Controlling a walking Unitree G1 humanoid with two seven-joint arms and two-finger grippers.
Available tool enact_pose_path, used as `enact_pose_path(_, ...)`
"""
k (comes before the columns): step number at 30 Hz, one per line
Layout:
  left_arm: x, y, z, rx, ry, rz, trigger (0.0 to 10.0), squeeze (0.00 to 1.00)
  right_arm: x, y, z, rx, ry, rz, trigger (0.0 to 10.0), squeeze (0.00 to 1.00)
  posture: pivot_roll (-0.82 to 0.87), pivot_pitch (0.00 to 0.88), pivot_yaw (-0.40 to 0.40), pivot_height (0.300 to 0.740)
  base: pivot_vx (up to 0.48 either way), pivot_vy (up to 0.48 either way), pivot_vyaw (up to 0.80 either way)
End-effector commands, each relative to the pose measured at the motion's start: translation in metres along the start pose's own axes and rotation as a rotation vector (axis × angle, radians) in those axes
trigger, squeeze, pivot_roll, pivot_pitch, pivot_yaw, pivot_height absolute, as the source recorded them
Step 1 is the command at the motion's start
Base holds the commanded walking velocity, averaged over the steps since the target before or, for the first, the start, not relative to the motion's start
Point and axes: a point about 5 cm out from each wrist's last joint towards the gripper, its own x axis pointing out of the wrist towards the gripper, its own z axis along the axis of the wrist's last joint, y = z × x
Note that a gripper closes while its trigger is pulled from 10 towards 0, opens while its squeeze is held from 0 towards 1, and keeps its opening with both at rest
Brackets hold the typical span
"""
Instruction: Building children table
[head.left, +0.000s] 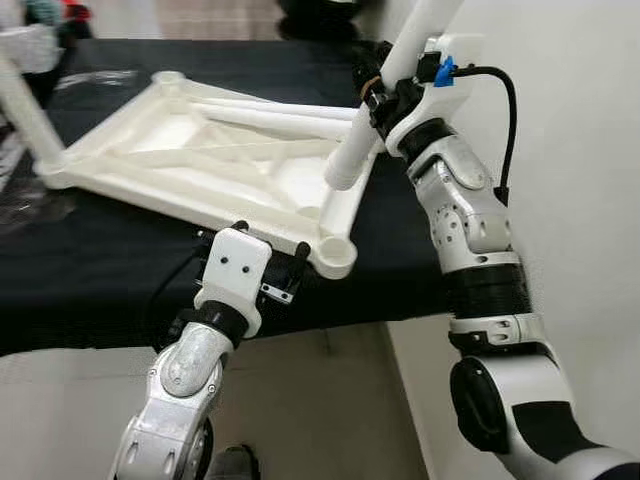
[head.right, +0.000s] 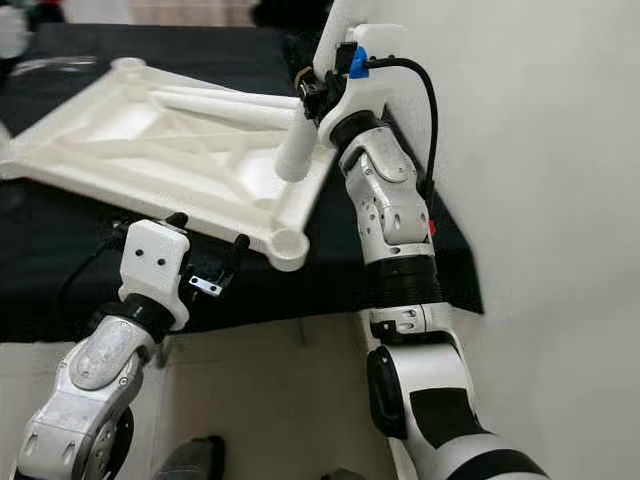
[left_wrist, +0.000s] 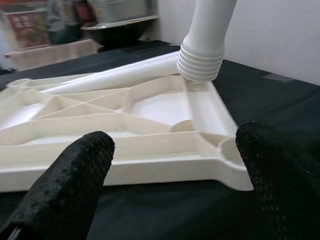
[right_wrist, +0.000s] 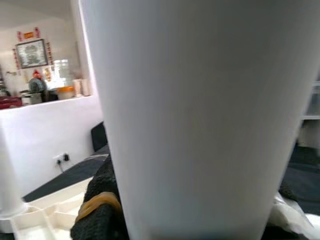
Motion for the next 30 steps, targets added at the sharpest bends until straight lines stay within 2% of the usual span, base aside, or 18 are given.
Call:
enact_pose_path(1,-0.002,-0.002,-0.002,-0.004,0.007,0.000,10.0,0.00,-0.002,-0.001,0.004,-0.010,-0.022,0.004,10.0,0.00,0.04,0.075,-0.076,0.740,0.000,0.000,0.80)
enact_pose_path(14,-0.003,-0.004,-0.004,-0.018,0.007,0.006,10.0,0.00,-0.009,-0.001,0.000,-0.026,-0.022,-0.020,10.0,0.00,0.03,0.061,-0.073,0.740,0.000,0.000,0.80)
enact_pose_path(20,-0.002,-0.004,-0.004,-0.015,0.007,0.004,10.0,0.00,-0.008,-0.007,0.001,-0.039,-0.019,-0.066,10.0,0.00,0.03,0.062,-0.078,0.740,0.000,0.000,0.80)
enact_pose_path(23,-0.003,-0.004,-0.005,-0.014,0.012,0.008,10.0,0.00,-0.007,-0.016,0.001,-0.050,-0.011,-0.134,10.0,0.00,0.04,0.064,-0.076,0.740,0.000,0.000,0.17)
enact_pose_path(29,-0.003,-0.004,-0.005,-0.014,0.013,0.008,10.0,0.00,-0.007,-0.017,0.001,-0.046,-0.010,-0.145,10.0,0.00,0.04,0.064,-0.076,0.740,0.000,0.000,0.00)
enact_pose_path(30,-0.003,-0.004,-0.005,-0.014,0.012,0.009,10.0,0.00,-0.007,-0.022,0.002,-0.045,-0.010,-0.167,10.0,0.00,0.03,0.066,-0.074,0.740,0.000,0.000,0.00)
